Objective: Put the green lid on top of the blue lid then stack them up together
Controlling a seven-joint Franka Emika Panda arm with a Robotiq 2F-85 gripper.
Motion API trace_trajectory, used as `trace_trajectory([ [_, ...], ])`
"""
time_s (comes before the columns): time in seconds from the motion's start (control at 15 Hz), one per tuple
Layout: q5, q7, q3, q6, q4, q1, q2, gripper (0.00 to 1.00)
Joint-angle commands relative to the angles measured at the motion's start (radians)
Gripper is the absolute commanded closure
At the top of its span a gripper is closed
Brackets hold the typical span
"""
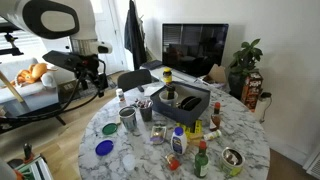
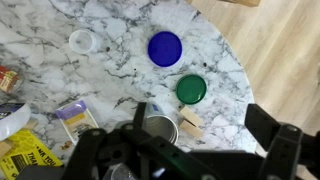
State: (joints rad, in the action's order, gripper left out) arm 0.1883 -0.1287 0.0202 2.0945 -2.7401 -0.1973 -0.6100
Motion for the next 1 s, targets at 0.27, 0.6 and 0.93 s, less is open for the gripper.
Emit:
trace_trajectory([
  [0.27, 0.022, -0.022, -0.001, 0.015, 0.007, -0.001, 0.034, 0.00],
  [0.6, 0.174, -0.108, -0.014, 0.227, 0.060, -0.047, 0.321, 0.00],
  [0.93, 0.206, -0.112, 0.020, 0.313, 0.066, -0.023, 0.415, 0.00],
])
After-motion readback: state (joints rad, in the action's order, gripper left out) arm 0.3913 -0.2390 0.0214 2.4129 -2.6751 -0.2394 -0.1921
